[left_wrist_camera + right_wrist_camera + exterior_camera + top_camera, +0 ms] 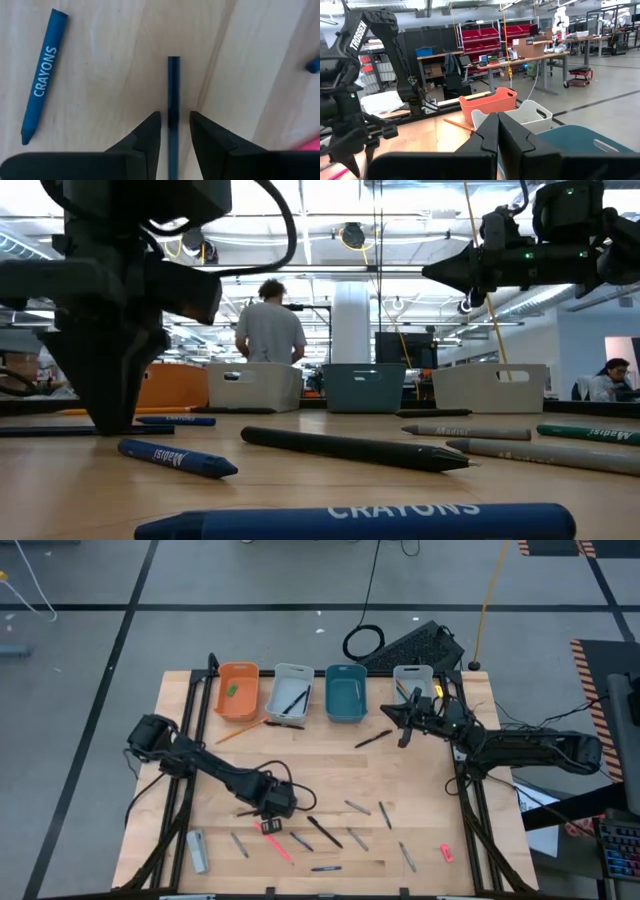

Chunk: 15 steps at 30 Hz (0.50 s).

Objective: Sort crayons/erasers/pens/pencils in bins
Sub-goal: Put the dark blue colored pencil into the right gray bin

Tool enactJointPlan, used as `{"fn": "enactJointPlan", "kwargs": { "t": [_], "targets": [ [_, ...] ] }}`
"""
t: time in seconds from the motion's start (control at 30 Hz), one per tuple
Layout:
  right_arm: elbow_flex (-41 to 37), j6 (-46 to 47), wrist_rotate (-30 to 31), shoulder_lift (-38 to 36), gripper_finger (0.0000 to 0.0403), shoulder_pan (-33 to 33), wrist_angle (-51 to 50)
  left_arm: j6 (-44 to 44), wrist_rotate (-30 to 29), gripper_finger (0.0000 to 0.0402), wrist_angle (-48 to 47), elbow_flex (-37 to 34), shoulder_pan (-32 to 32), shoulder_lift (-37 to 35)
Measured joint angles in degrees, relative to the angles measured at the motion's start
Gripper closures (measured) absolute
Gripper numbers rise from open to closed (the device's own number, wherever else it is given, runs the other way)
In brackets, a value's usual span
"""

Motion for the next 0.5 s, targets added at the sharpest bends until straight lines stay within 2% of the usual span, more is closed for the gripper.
{"fn": "enactJointPlan", "kwargs": {
  "t": [0.27,0.5],
  "targets": [
    [0.0,0.1,0.0,0.0,0.0403,0.3,0.3,0.5,0.2,0.0299,-0.4,0.3,0.3,1.3],
    [0.0,0.2,0.0,0.0,0.0403,0.3,0.1,2.6,0.9,0.0375,-2.0,0.2,1.0,1.4]
  ]
}}
